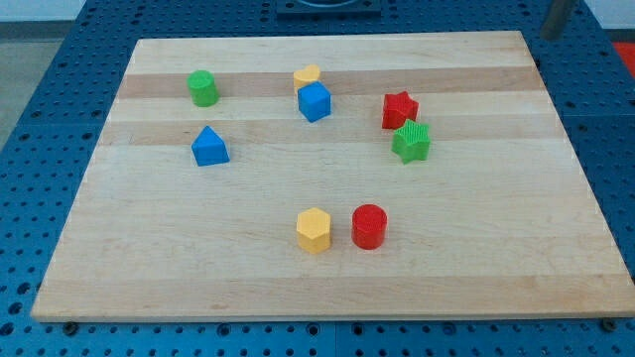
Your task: Move your arm diagonally bottom right to the red circle
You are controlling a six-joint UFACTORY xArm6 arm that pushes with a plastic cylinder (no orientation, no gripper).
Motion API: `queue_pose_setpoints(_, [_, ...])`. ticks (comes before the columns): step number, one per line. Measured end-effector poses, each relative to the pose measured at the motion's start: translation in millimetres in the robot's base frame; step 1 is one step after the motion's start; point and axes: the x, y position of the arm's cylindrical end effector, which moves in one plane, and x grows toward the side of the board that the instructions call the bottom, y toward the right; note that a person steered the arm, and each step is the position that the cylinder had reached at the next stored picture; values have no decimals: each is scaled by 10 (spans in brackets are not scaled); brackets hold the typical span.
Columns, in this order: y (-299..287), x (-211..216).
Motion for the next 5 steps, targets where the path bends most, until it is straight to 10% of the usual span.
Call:
queue_pose_setpoints(2, [-96,39])
queue_pose_setpoints(5, [-631,1599])
